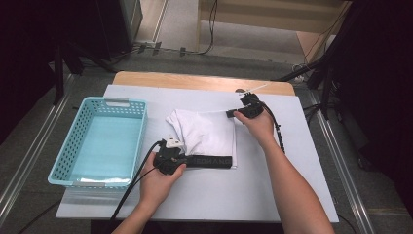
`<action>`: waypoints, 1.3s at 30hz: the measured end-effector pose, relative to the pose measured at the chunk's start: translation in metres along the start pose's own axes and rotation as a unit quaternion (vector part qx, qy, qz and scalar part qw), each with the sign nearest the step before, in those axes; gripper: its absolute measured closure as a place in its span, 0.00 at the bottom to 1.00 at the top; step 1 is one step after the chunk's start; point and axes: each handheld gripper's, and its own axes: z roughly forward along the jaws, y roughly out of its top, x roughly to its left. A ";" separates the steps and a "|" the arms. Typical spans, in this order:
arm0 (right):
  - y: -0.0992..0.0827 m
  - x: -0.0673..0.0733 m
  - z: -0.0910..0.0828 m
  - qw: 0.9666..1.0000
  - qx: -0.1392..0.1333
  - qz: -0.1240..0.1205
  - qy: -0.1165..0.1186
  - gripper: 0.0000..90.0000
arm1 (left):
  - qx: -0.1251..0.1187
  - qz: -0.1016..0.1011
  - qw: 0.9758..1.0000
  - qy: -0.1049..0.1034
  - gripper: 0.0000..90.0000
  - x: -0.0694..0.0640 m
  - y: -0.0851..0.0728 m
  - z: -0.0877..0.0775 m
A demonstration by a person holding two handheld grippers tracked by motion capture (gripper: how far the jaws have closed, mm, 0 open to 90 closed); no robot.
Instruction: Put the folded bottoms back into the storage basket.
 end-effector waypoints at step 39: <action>0.065 0.084 -0.089 0.992 -0.101 -0.072 0.032 0.92 | -0.144 0.008 0.989 -0.043 0.89 0.016 0.031 -0.119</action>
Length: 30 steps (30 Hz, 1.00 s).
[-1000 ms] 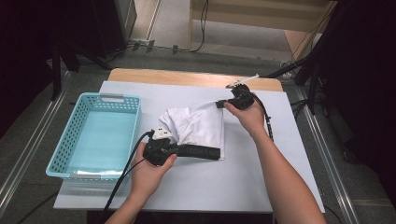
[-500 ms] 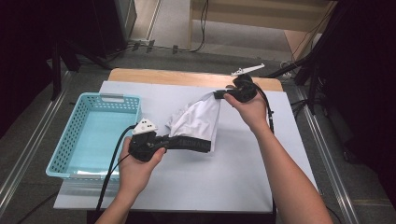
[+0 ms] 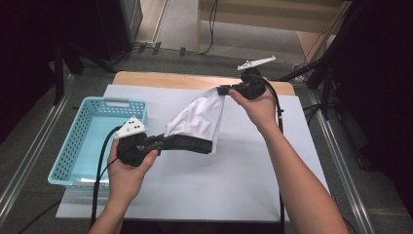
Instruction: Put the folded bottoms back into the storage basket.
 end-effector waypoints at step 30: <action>0.072 0.075 0.023 0.998 -0.013 -0.051 0.020 0.93 | -0.068 -0.009 0.997 0.045 0.89 0.038 0.014 -0.083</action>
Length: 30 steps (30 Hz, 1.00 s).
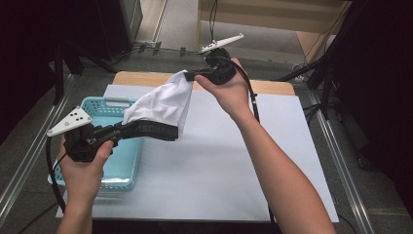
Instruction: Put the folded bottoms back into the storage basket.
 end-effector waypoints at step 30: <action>0.062 0.063 0.082 0.997 0.004 -0.050 0.058 0.92 | -0.043 -0.034 0.995 0.085 0.89 0.065 -0.010 -0.082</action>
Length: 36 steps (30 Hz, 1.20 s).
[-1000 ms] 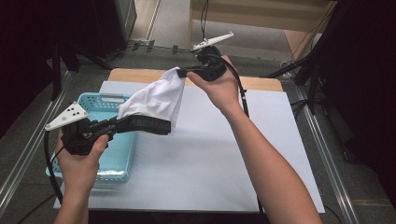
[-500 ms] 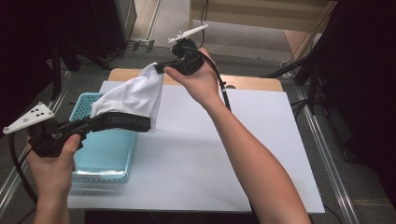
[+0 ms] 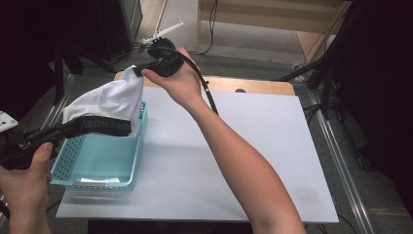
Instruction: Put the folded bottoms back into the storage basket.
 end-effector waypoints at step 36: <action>-0.082 -0.021 0.124 0.996 0.083 0.041 -0.021 0.92 | 0.157 -0.045 0.986 0.040 0.88 0.072 -0.065 0.032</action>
